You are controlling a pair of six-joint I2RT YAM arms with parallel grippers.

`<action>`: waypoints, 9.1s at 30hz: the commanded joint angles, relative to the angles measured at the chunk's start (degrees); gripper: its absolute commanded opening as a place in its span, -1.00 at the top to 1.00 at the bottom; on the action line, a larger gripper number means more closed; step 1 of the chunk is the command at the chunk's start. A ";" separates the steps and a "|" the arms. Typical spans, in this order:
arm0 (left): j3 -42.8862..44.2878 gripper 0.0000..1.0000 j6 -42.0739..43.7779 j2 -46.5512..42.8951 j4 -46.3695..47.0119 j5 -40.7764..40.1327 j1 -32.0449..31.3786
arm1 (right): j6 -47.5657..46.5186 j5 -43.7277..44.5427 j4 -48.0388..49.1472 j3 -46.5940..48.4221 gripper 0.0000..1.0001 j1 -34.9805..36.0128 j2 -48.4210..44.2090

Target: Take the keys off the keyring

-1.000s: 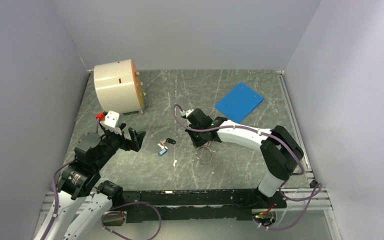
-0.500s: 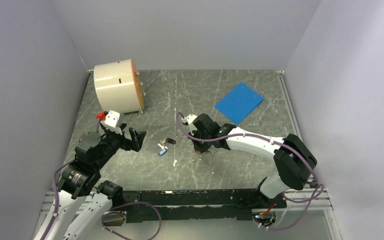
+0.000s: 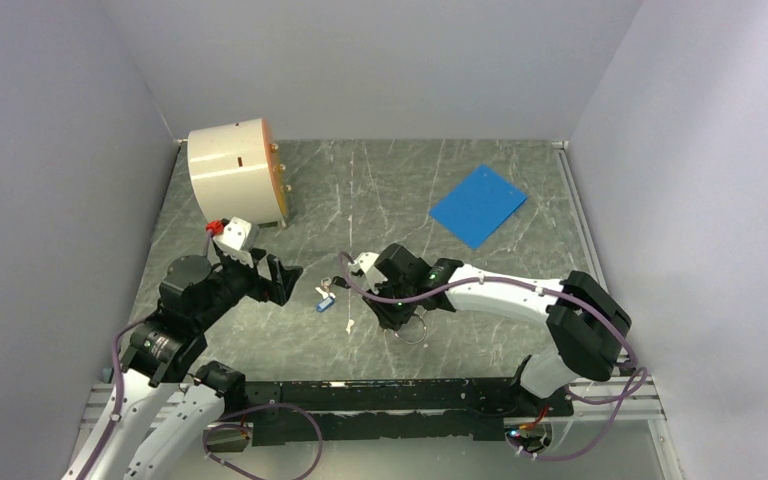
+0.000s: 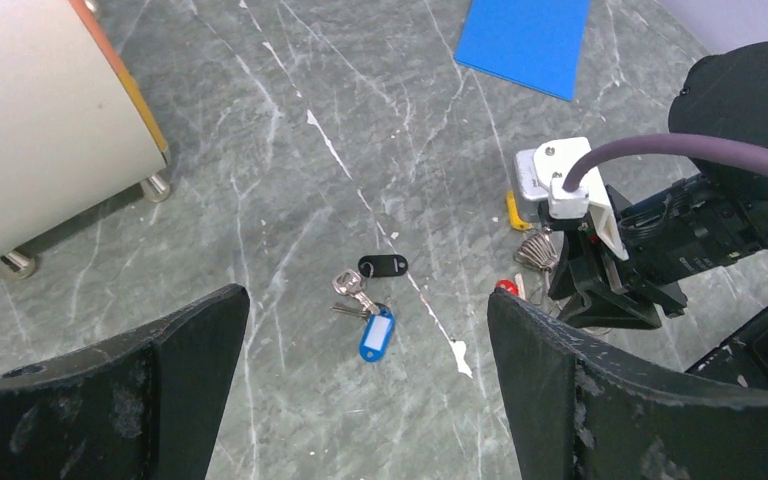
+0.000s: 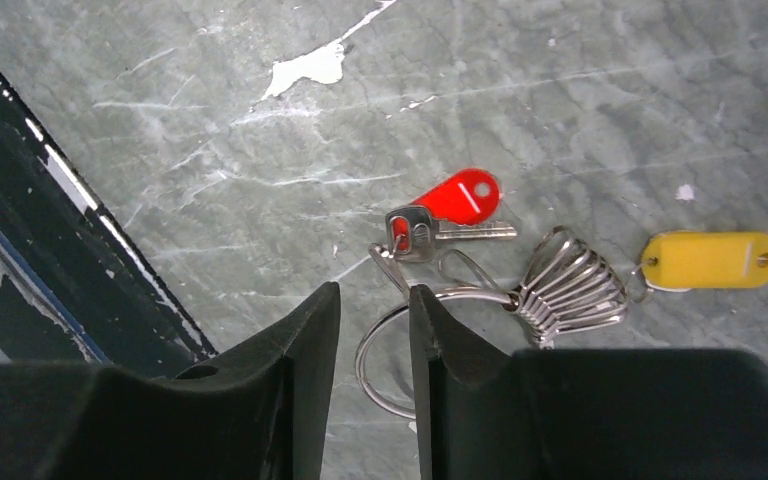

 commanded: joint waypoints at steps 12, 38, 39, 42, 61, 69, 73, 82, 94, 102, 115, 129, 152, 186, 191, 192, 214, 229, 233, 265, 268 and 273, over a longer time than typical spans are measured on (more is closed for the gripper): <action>2.95 -0.89 -6.51 6.01 1.28 10.36 0.26 | 11.71 10.29 -2.00 -1.18 0.22 2.38 -3.41; -15.63 -0.75 -18.04 19.69 34.98 2.59 -15.85 | 18.41 -5.42 22.61 -18.84 0.98 -11.71 -9.83; -15.74 -0.75 -16.40 21.19 36.67 1.77 -16.91 | 18.62 -6.18 23.19 -19.26 1.00 -12.50 -10.21; -15.85 -0.74 -10.33 26.00 42.13 0.41 -19.91 | 18.83 -8.25 23.37 -20.10 1.00 -14.40 -11.53; -22.66 -0.76 12.97 51.98 79.19 -2.92 -29.61 | 19.03 -8.98 21.60 -20.46 1.00 -17.38 -15.56; -23.41 -0.78 17.37 65.31 97.46 -5.86 -31.94 | 18.79 -7.90 19.68 -19.27 1.00 -17.35 -16.00; -23.77 -0.78 18.41 71.83 107.13 -5.83 -32.65 | 19.05 -7.60 18.80 -18.73 1.00 -17.33 -16.65; -21.72 -0.75 19.08 80.71 115.68 -5.25 -33.16 | 19.66 -7.23 17.34 -17.81 1.00 -17.39 -17.76; -18.48 -0.73 17.83 85.55 117.57 -1.89 -33.51 | 20.45 -7.14 16.36 -16.59 1.00 -17.38 -18.69; -14.92 -0.63 17.85 89.64 117.67 -3.61 -33.78 | 20.90 -8.03 15.73 -15.62 1.00 -17.34 -19.66; -14.36 -0.08 16.91 91.53 117.68 -5.64 -33.78 | 21.50 -5.85 13.14 -15.01 1.00 -17.39 -23.21; -15.72 0.72 18.02 89.56 117.68 -6.35 -34.44 | 21.42 -2.77 10.59 -15.12 1.00 -18.46 -26.51; -15.48 0.95 15.94 58.02 77.41 -13.63 -34.48 | 16.58 -2.59 13.47 -21.25 0.94 -20.37 -27.28; 35.33 0.95 5.82 51.20 -12.36 -15.12 -34.40 | 13.13 3.55 38.41 -30.32 -0.98 -20.31 -49.27; 40.96 0.95 6.65 54.22 -18.62 -14.00 -33.90 | 8.74 -1.47 40.81 -29.28 -0.95 -20.37 -47.11; 41.75 0.95 6.63 54.82 -19.51 -13.05 -33.62 | 8.46 -1.96 42.24 -29.77 -0.90 -20.29 -46.00; 34.88 0.95 8.54 56.35 -12.95 3.74 -25.80 | -1.95 -3.07 74.17 -38.97 -0.52 -12.99 -25.39; 34.95 0.95 6.30 58.49 -12.19 8.60 -24.67 | -0.54 3.70 83.78 -40.72 -0.41 -9.64 -20.04; 34.87 0.95 6.05 58.75 -12.20 8.86 -24.57 | -0.02 7.45 86.66 -41.06 -0.40 -8.01 -17.77; 34.38 0.95 6.33 58.12 -12.19 11.27 -24.47 | 0.24 8.50 95.68 -43.19 -0.08 -7.41 -10.49; 34.41 0.95 6.42 58.15 -12.30 11.09 -24.48 | 0.23 8.50 95.99 -43.37 -0.08 -7.46 -10.70; 34.54 0.95 6.27 58.49 -12.38 11.77 -24.51 | 0.17 8.59 96.40 -43.43 -0.07 -7.45 -10.67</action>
